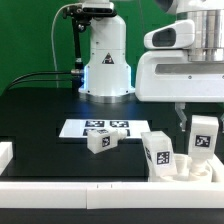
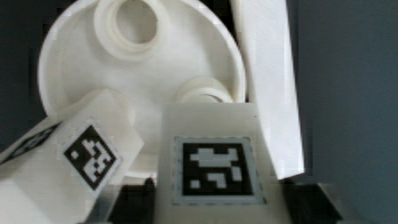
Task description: Assemble stool
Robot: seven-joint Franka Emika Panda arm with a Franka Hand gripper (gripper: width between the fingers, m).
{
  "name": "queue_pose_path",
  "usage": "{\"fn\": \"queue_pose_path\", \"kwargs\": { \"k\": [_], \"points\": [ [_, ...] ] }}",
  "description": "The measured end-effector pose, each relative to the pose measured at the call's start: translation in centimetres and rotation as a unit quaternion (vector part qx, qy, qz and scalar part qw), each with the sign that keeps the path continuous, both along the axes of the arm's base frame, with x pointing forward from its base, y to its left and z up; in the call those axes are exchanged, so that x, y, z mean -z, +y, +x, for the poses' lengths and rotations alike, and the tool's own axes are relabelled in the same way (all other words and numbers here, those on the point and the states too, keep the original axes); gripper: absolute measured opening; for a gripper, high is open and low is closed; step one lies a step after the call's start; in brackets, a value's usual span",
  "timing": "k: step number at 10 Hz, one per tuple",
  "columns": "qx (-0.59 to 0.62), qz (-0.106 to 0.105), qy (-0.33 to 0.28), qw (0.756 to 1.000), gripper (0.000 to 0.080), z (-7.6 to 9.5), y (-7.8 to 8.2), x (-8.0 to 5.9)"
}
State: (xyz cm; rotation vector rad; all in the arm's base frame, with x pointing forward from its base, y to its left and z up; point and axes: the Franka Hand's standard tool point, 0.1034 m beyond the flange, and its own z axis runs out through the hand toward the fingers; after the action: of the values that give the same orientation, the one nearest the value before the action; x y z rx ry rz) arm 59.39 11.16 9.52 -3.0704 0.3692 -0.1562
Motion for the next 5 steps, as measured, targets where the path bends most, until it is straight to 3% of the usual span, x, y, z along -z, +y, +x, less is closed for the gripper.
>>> {"fn": "queue_pose_path", "kwargs": {
  "k": [5],
  "points": [
    [-0.001, -0.001, -0.011, 1.000, 0.0337, 0.40, 0.12, 0.29]
  ]
}}
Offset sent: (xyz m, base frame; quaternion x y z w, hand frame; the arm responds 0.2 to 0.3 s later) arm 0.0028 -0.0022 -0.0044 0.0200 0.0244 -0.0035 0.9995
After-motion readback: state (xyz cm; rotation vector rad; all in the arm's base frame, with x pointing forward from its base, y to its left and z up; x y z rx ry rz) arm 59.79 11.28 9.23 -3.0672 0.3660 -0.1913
